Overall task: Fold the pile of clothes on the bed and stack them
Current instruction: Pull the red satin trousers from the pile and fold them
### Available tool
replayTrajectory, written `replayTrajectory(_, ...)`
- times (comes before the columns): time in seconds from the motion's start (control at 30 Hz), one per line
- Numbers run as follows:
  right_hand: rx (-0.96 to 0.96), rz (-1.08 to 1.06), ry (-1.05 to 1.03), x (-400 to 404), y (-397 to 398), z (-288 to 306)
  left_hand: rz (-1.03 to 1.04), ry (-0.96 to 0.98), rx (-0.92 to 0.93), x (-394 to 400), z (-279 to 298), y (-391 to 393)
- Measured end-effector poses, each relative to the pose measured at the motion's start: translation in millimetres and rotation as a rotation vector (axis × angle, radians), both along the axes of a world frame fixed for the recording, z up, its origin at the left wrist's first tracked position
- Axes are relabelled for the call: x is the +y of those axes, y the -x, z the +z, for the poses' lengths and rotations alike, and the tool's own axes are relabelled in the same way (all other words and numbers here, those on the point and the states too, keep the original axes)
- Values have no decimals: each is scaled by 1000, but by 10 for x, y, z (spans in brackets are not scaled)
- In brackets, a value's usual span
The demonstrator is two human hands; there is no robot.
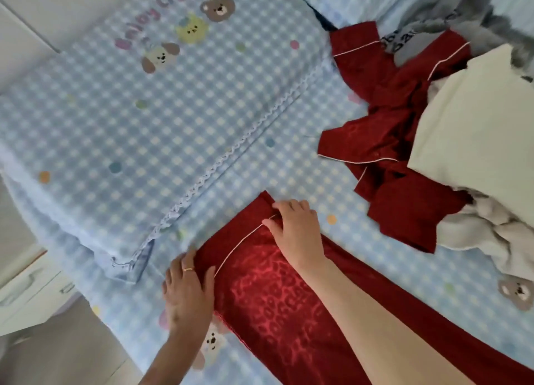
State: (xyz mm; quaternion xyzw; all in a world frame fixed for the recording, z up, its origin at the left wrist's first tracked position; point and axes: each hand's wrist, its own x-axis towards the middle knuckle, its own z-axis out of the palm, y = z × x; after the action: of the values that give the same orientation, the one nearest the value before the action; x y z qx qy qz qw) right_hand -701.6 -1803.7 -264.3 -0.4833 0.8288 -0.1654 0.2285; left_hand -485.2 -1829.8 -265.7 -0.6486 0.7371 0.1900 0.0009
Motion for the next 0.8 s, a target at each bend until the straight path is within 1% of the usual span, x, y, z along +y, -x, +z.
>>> replayTrajectory(0.07, -82, -62, -58, -281, -25, -70, -22, 20, 51, -71, 7, -22)
replayTrajectory(0.17, -176, -143, -8, -469, 94, -130, -6, 28, 176, -268, -11, 1)
replayTrajectory(0.23, -215, -192, -13, -526, 192, -160, -2, -39, 243, -417, -33, -2)
replayTrajectory(0.27, -232, -187, -45, -544, 230, -164, -34, -91, 239, -460, -39, -4)
replayTrajectory(0.33, -311, -126, -143, -584, 269, -154, -113, -191, 192, -489, -69, -34)
replayTrajectory(0.4, -381, -56, -244, -635, 279, -98, -119, -275, 208, -462, -45, -71)
replayTrajectory(0.47, -417, 22, -302, -671, 321, 33, -75, -305, 268, -417, 66, -89)
replayTrajectory(0.53, -462, 102, -284, -624, 411, 228, -80, -284, 322, -344, 222, -113)
replayTrajectory(0.6, -423, 170, -216, -424, 560, 478, -163, -247, 359, -189, 436, -122)
replayTrajectory(0.67, -361, 218, -161, -62, 715, 748, -269, -248, 390, 48, 669, -90)
replayTrajectory(0.73, -340, 186, -147, 451, 866, 984, -428, -243, 386, 375, 870, 51)
replayTrajectory(0.8, -323, 104, -149, 1006, 971, 1123, -634, -193, 390, 751, 983, 258)
